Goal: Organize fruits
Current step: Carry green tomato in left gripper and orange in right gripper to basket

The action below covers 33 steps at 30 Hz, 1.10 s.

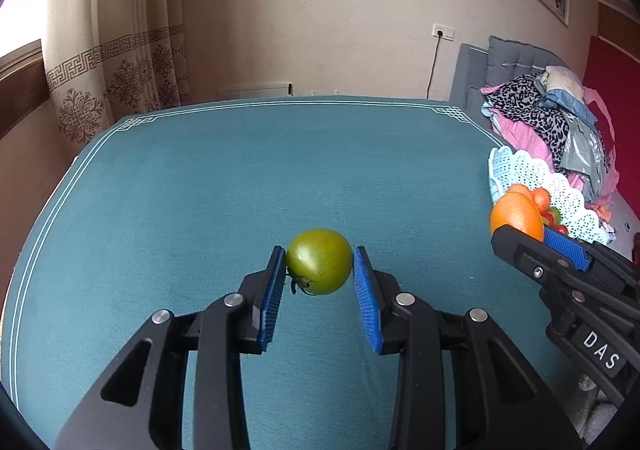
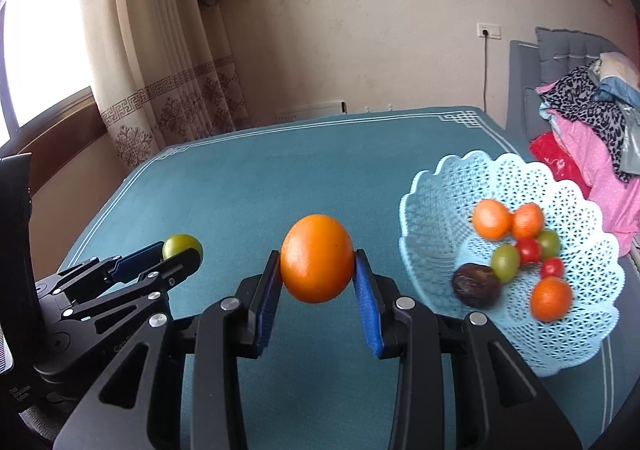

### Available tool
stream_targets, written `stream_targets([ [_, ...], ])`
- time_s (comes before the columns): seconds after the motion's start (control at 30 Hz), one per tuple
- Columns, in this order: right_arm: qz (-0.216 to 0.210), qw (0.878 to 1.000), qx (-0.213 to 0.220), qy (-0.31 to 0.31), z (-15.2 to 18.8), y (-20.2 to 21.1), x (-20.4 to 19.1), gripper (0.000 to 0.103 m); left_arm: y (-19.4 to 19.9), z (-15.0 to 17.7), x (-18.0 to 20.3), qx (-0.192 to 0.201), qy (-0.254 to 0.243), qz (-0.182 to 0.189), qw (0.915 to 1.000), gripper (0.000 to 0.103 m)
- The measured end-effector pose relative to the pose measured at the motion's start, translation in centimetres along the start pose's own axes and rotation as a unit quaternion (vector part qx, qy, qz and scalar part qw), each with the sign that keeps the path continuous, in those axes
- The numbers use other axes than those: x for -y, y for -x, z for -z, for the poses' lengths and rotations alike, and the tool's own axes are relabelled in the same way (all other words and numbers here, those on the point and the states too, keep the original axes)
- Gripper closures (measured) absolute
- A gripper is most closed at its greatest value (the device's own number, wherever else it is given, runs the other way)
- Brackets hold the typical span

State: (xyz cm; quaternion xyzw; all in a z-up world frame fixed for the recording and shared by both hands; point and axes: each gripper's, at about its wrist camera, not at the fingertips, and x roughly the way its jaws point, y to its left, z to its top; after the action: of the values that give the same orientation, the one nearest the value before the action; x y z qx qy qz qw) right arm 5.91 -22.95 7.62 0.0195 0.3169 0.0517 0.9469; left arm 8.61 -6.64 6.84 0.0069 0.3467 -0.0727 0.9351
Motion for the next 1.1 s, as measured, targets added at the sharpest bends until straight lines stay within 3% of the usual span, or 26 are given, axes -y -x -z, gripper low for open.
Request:
stream_targets([
  [0.8,0.079,0.992,0.031,-0.096,2.2,4.7,12.4,0.067,0.8,-1.6,9.2,0.003,-0.067,0.051,0.9964,0.067],
  [1.1,0.069,0.990,0.026,-0.120,3.0,4.4,14.1,0.065,0.3,-2.8,12.5,0.005,-0.088,0.073,0.9934,0.067],
])
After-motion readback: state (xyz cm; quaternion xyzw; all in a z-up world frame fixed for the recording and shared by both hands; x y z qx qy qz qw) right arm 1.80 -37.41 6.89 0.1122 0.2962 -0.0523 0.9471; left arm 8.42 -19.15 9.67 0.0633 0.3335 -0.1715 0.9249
